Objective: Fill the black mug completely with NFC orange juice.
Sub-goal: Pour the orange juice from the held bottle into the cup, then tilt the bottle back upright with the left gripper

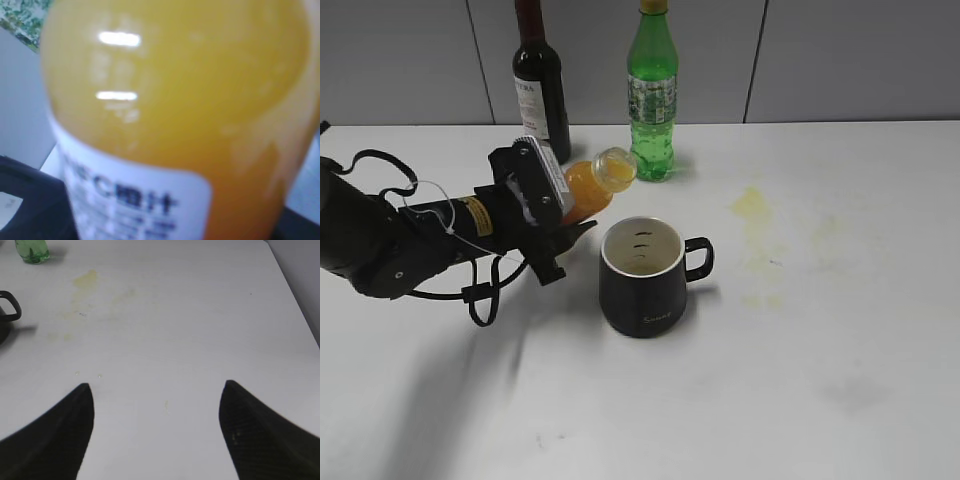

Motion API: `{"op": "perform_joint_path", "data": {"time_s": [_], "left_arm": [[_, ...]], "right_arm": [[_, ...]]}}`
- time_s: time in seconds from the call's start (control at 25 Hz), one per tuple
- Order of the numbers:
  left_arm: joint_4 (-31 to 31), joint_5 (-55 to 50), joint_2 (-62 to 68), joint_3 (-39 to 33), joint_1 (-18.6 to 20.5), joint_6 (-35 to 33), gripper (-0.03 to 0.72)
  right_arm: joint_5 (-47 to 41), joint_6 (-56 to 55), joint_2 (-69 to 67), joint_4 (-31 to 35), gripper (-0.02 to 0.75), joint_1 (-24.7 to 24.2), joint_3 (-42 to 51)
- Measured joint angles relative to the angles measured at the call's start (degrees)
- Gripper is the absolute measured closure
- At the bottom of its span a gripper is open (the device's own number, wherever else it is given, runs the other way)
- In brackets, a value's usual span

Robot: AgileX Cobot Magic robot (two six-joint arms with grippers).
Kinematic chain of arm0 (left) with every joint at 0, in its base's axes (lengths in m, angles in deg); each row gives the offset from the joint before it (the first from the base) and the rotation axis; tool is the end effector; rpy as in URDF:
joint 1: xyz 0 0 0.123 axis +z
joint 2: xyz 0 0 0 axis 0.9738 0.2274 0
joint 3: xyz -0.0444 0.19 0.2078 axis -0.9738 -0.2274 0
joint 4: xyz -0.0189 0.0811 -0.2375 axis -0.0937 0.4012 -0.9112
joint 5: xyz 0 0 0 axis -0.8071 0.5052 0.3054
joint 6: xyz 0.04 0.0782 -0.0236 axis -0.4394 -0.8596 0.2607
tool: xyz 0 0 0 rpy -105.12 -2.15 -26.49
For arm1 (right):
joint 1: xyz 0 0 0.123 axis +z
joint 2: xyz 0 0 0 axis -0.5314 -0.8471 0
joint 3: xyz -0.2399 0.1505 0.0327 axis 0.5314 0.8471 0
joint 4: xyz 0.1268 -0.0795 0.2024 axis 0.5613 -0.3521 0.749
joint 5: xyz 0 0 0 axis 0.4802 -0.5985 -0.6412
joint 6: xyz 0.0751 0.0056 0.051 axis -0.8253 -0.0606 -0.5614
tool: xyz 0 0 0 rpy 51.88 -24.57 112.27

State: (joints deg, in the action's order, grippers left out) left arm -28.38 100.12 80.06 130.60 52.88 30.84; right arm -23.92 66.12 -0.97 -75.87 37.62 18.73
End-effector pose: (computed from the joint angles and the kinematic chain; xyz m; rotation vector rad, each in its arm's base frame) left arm 0.3418 -0.1745 0.1017 1.3307 1.4331 0.1091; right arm 0.0086 0.0003 0.2613 -0.0405 2.0171 0.0877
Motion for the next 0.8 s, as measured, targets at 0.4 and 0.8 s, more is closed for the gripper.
{"op": "perform_joint_path", "data": {"time_s": [0.4,0.8], "left_arm": [[-1.34,0.58,0.0,0.0,0.0,-10.58,0.219],[-4.63,3.73,0.03,0.0,0.0,-22.64,0.219]], "right_arm": [[0.0,0.0,0.0,0.0,0.146,0.0,0.0],[0.0,0.0,0.0,0.0,0.146,0.0,0.0]]}}
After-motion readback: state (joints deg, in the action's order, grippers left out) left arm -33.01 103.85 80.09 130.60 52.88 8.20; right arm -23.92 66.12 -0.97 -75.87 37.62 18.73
